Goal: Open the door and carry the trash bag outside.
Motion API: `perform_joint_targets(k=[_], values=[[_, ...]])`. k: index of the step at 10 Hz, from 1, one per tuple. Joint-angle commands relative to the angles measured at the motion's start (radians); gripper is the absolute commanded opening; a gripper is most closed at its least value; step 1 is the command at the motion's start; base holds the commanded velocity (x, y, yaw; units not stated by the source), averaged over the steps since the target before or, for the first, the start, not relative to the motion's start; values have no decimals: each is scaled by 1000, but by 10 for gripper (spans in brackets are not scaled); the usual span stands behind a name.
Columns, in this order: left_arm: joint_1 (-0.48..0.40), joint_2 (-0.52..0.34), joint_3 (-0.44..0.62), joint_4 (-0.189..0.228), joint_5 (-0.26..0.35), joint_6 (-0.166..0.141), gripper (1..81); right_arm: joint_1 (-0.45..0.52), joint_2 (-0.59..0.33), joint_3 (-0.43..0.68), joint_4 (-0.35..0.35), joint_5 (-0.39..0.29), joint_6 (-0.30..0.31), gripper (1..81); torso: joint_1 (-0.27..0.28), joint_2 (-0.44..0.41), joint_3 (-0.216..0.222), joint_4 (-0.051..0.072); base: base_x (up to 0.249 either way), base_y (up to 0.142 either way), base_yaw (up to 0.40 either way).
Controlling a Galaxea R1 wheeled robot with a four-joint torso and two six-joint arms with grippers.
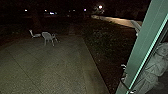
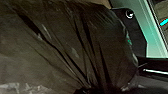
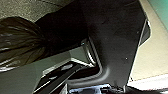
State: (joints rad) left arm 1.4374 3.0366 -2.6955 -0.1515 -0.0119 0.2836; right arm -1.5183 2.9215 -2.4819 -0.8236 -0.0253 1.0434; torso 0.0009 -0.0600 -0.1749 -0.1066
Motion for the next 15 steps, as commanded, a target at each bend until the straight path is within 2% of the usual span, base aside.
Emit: perform_joint_targets(k=[1,4,6,10,11,15], values=[[-30,4,8,0,67,2,10,23,0,6,-9,-54,-6,811,0,0,0,0,0,0,0],[-30,-10,13,7,78,2,10,13,-18,37,-8,-48,-49,811,-1,0,0,0,0,0,0],[-22,-28,19,7,81,2,10,8,-87,153,-14,-44,-51,811,-1,0,0,0,0,0,0],[-22,-131,169,1,70,-4,10,16,-193,319,-11,-44,-48,811,-1,0,0,0,0,0,0],[-30,-154,201,0,70,-8,10,28,-221,351,-2,-44,-46,811,-1,0,-48,0,0,0,0],[-76,-195,249,-19,73,-11,10,80,-269,410,1,-45,-42,811,-1,0,-171,0,0,0,0]])
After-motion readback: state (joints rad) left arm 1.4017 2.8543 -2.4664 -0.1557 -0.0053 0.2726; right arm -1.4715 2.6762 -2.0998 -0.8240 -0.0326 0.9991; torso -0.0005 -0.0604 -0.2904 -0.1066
